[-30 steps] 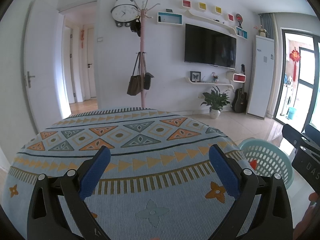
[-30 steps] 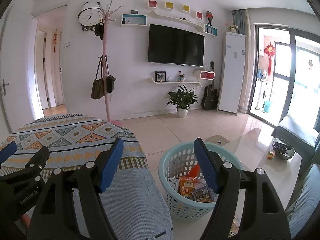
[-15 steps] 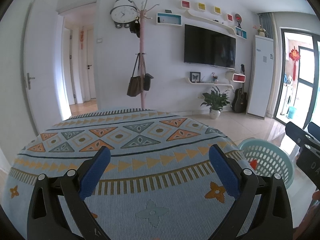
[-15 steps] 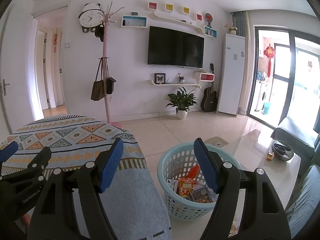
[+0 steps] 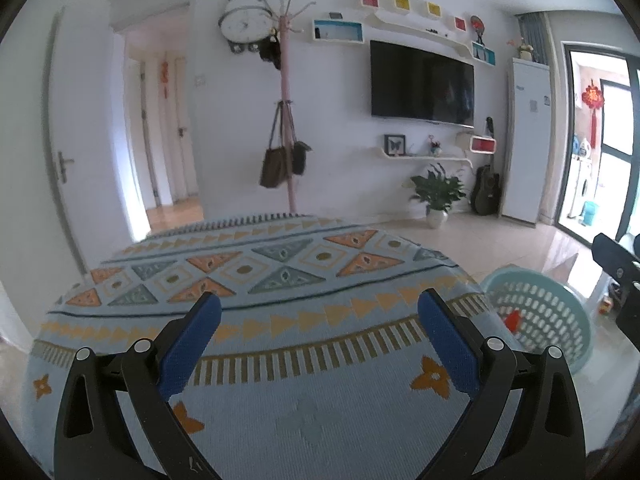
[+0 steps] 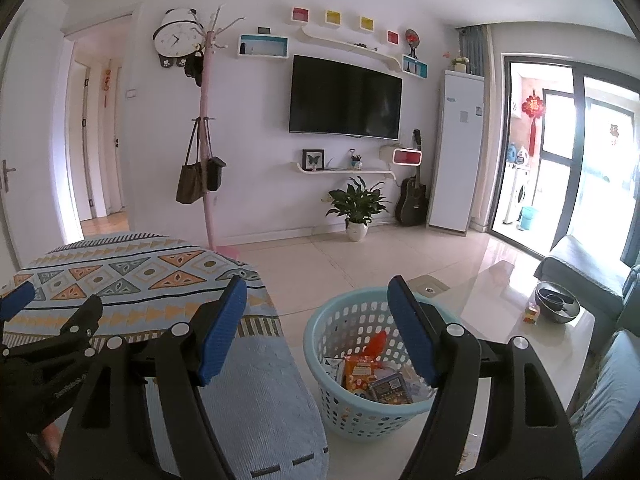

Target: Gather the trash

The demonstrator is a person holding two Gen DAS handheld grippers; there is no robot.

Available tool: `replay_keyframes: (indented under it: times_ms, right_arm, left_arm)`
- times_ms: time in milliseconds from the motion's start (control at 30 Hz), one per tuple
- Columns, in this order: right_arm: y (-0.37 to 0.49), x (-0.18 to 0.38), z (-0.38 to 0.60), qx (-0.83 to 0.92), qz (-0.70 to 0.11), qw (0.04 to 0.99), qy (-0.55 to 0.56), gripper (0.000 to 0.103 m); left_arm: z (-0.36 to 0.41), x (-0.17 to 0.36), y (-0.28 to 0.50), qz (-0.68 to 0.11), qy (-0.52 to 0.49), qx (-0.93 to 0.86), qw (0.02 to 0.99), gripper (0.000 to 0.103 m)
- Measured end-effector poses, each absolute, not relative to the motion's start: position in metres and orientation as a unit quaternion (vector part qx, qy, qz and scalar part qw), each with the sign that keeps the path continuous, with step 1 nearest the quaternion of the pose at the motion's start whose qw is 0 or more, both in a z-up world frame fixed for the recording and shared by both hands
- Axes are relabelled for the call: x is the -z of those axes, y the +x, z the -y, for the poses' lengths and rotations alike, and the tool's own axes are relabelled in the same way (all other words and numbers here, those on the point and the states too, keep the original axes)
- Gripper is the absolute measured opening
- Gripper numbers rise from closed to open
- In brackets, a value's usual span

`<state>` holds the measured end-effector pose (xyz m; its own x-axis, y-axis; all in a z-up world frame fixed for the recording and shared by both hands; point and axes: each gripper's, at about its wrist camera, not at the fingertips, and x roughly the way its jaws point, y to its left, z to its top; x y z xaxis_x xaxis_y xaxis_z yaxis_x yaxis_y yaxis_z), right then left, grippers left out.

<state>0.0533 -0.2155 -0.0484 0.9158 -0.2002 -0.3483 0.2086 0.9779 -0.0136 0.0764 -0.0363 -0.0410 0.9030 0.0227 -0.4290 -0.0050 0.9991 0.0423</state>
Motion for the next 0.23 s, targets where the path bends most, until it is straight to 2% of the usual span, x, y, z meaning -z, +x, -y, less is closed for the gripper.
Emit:
replay_keyframes:
  times_ms: [233]
  right_arm:
    - [0.047, 0.039, 0.210, 0.103, -0.175, 0.979, 0.013, 0.069]
  left_arm:
    - [0.010, 0.025, 0.059, -0.215, -0.002, 0.014, 0.976, 0.096]
